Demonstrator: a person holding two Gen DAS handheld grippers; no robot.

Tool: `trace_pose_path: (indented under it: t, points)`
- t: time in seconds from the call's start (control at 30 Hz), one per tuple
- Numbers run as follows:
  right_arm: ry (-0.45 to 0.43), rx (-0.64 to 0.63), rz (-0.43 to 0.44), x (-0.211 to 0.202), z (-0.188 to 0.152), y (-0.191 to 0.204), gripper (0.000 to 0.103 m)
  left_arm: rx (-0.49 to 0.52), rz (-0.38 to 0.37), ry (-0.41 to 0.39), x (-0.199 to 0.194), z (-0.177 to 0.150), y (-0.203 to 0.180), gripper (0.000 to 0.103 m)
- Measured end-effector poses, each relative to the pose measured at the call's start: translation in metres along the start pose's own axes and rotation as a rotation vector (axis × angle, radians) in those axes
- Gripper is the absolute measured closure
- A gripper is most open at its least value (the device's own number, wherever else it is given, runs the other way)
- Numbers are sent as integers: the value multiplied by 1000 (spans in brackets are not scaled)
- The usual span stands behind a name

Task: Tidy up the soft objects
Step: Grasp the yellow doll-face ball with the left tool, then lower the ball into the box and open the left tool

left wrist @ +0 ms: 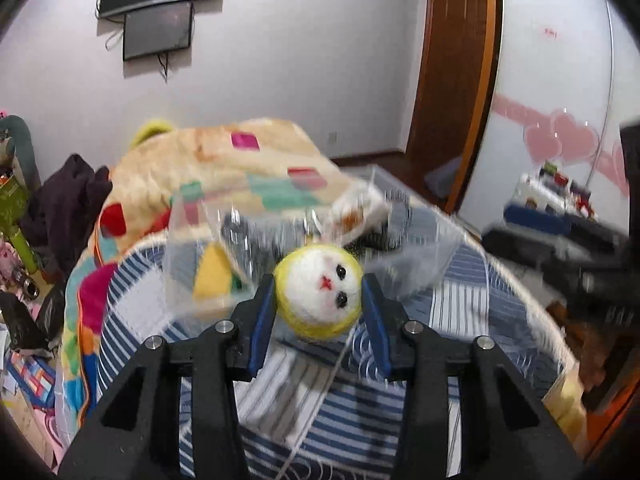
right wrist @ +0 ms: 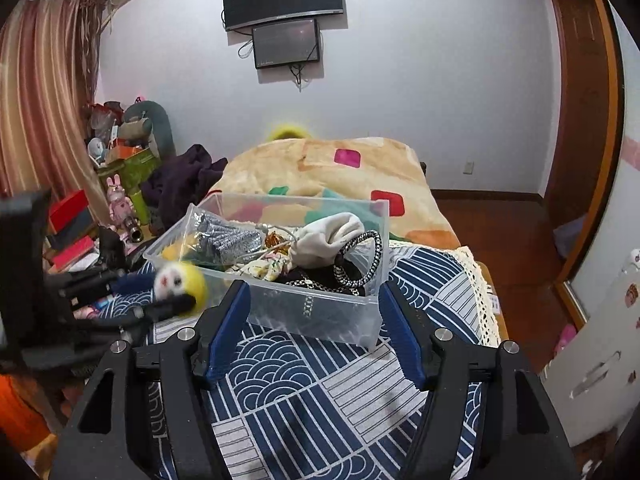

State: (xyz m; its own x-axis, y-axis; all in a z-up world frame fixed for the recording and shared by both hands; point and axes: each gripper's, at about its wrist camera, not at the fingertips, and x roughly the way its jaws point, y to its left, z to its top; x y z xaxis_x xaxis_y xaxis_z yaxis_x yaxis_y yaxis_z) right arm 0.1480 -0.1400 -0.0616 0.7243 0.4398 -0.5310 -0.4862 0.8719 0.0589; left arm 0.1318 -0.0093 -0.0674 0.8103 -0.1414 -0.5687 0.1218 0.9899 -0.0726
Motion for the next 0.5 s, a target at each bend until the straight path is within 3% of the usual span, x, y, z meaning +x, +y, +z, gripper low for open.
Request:
trace_pose_path:
  t: [0.17,0.4,0.5]
  points:
    - [-26,5,3,-7,3,-1,40,-20,18,9,20,21,7,61]
    - [-48,6,4,-14,4,1,40,-62,44,52,42,20,14,61]
    - [-54,5,7,-15,5,2,40,-59,48,68,47,19,13,45]
